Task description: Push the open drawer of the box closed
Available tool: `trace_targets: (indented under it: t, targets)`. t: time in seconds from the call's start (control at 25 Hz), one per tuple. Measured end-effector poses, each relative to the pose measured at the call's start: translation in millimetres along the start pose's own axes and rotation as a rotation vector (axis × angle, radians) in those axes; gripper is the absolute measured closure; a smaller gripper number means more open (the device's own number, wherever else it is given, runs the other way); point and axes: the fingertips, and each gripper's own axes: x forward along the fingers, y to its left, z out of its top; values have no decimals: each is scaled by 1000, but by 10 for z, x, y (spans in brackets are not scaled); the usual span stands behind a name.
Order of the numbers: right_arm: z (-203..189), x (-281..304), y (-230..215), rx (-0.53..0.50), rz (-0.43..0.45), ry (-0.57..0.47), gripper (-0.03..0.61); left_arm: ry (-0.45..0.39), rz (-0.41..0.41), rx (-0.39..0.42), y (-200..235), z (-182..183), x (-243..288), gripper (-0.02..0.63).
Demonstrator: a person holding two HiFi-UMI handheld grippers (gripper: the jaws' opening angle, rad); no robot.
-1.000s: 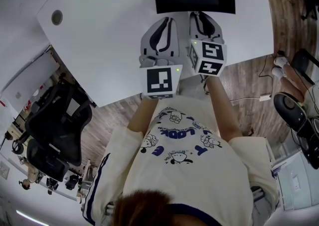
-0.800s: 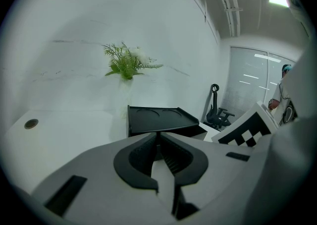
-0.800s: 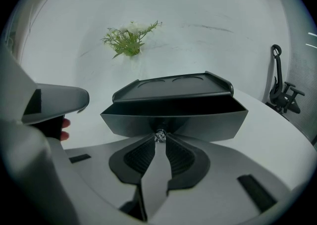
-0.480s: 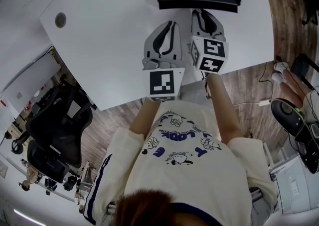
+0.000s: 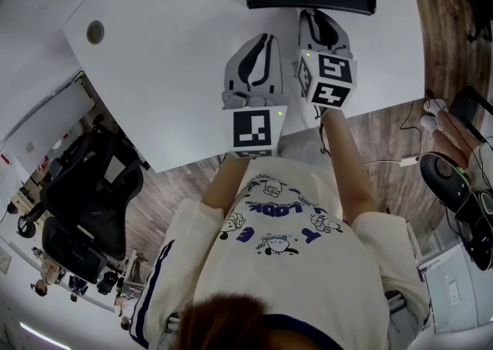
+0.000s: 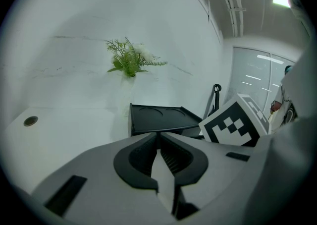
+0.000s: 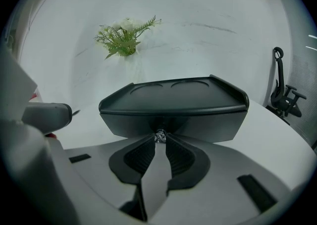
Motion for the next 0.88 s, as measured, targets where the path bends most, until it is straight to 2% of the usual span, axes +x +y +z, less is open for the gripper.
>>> trace_targets:
  t: [0.56, 0.88]
  targets:
    - [5, -3, 4, 36, -1, -15, 495, -9, 14, -8, -5, 19, -80, 581]
    - [25, -11, 12, -1, -2, -31, 489, -24, 26, -12, 1, 58, -138, 581]
